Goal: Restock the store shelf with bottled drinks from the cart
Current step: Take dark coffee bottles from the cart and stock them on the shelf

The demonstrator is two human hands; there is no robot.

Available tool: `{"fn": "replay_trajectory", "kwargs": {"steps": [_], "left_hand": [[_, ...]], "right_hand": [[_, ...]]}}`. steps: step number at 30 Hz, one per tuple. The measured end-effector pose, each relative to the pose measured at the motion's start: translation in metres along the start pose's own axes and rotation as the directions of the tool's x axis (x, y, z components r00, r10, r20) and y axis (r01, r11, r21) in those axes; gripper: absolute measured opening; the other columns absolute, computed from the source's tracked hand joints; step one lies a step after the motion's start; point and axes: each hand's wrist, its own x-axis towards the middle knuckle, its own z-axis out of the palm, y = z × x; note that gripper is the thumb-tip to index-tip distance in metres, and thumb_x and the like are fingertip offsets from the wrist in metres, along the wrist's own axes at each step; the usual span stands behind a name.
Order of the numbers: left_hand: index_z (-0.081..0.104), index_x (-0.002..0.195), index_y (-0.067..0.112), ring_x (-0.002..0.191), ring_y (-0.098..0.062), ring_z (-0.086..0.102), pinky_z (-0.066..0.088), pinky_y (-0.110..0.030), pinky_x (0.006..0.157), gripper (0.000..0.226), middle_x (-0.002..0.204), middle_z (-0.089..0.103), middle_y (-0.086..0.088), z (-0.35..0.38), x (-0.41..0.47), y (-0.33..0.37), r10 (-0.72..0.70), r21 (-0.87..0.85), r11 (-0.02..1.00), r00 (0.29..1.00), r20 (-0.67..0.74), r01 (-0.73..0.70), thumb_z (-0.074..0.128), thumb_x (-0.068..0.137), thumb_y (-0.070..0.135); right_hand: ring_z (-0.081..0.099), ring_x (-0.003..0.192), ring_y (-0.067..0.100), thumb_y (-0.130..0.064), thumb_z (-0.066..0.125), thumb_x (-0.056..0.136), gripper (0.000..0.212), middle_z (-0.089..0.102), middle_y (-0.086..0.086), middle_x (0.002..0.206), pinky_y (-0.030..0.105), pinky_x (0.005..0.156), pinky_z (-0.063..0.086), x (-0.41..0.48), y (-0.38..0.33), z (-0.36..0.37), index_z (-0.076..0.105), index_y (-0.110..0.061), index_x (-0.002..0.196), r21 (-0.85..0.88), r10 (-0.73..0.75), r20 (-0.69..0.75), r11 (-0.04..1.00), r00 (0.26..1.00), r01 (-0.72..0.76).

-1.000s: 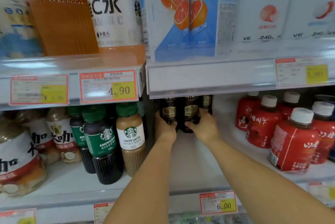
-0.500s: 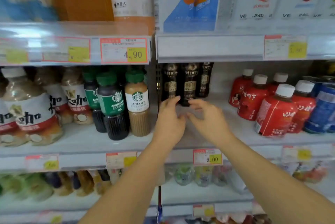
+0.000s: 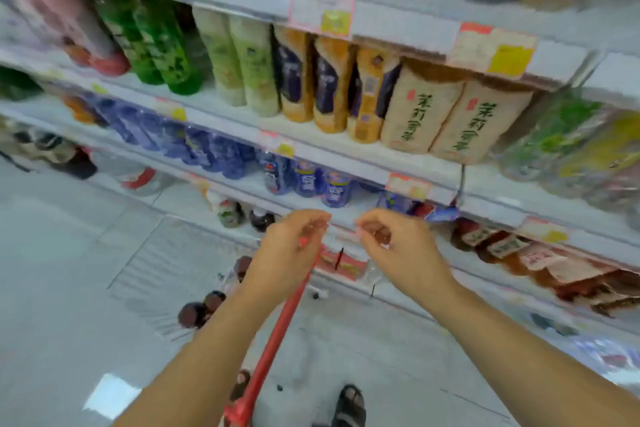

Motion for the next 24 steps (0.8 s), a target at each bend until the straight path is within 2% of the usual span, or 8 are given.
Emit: {"fn": "replay_trajectory", "kwargs": {"steps": [4,6,8,10,12,16,20,24], "left_hand": [[0.063,0.098,0.027,0.068,-0.005,0.060,0.046,-0.017,0.066,0.028,0.087,0.065,0.005,-0.045,-0.051,-0.109,-0.333,0.041,0.942,0.942,-0.030,0.334,0.053,0.089,0.003],[0.065,0.100,0.023,0.076,-0.011,0.064,0.051,-0.025,0.075,0.024,0.090,0.066,0.005,-0.066,-0.071,-0.154,-0.444,0.064,0.893,0.895,-0.035,0.445,0.051,0.091,0.006],[0.066,0.102,0.018,0.083,-0.019,0.065,0.050,-0.026,0.078,0.024,0.092,0.067,0.001,-0.085,-0.086,-0.193,-0.519,0.110,0.849,0.855,-0.020,0.518,0.049,0.091,0.006],[0.067,0.103,0.017,0.079,-0.019,0.065,0.046,-0.015,0.071,0.026,0.088,0.066,0.000,-0.100,-0.097,-0.232,-0.565,0.147,0.815,0.825,-0.010,0.561,0.049,0.090,0.004],[0.066,0.108,0.017,0.090,-0.021,0.064,0.047,-0.023,0.081,0.028,0.101,0.066,0.000,-0.108,-0.103,-0.270,-0.609,0.199,0.779,0.793,0.017,0.594,0.049,0.089,0.005],[0.054,0.121,0.023,0.105,-0.022,0.056,0.048,-0.035,0.087,0.034,0.123,0.054,-0.001,-0.106,-0.102,-0.342,-0.653,0.355,0.732,0.747,0.122,0.582,0.050,0.089,0.014],[0.033,0.138,0.033,0.112,-0.028,0.052,0.048,-0.040,0.085,0.054,0.138,0.034,-0.002,-0.086,-0.085,-0.398,-0.658,0.572,0.692,0.711,0.248,0.441,0.052,0.089,0.020],[0.041,0.128,0.026,0.093,-0.030,0.058,0.043,-0.037,0.067,0.043,0.130,0.033,-0.005,-0.067,-0.081,-0.435,-0.672,0.717,0.619,0.689,0.272,0.321,0.057,0.088,0.024]], "right_hand": [[0.064,0.074,0.015,-0.014,0.062,0.081,0.014,0.071,-0.001,0.082,0.035,0.075,0.052,0.008,-0.013,0.108,0.069,-0.020,0.093,-0.012,0.081,0.314,0.997,0.946,-0.081],[0.063,0.077,0.015,-0.015,0.060,0.083,0.016,0.069,-0.001,0.086,0.032,0.076,0.051,0.015,-0.016,0.157,0.068,-0.019,0.096,-0.040,0.124,0.421,0.992,0.899,-0.118],[0.060,0.081,0.014,-0.017,0.058,0.085,0.017,0.065,-0.004,0.089,0.027,0.075,0.049,0.020,-0.017,0.202,0.066,-0.019,0.101,-0.088,0.172,0.508,0.985,0.844,-0.147],[0.056,0.081,0.012,-0.020,0.057,0.087,0.021,0.063,-0.003,0.094,0.024,0.071,0.043,0.024,-0.014,0.244,0.064,-0.018,0.106,-0.155,0.222,0.576,0.975,0.786,-0.161],[0.055,0.084,0.014,-0.020,0.058,0.087,0.024,0.064,0.001,0.103,0.025,0.072,0.043,0.026,-0.008,0.283,0.061,-0.016,0.111,-0.215,0.264,0.616,0.963,0.742,-0.164],[0.059,0.104,0.020,-0.020,0.058,0.088,0.036,0.059,0.006,0.123,0.032,0.087,0.048,0.024,0.003,0.359,0.055,-0.015,0.123,-0.252,0.323,0.682,0.946,0.656,-0.203],[0.056,0.104,0.027,-0.024,0.059,0.088,0.046,0.043,0.005,0.135,0.038,0.086,0.048,0.019,0.019,0.426,0.046,-0.022,0.132,-0.311,0.311,0.708,0.943,0.634,-0.116],[0.057,0.099,0.032,-0.023,0.061,0.085,0.056,0.039,0.003,0.135,0.041,0.088,0.046,0.006,0.035,0.475,0.038,-0.028,0.136,-0.343,0.226,0.720,0.938,0.656,0.052]]}}
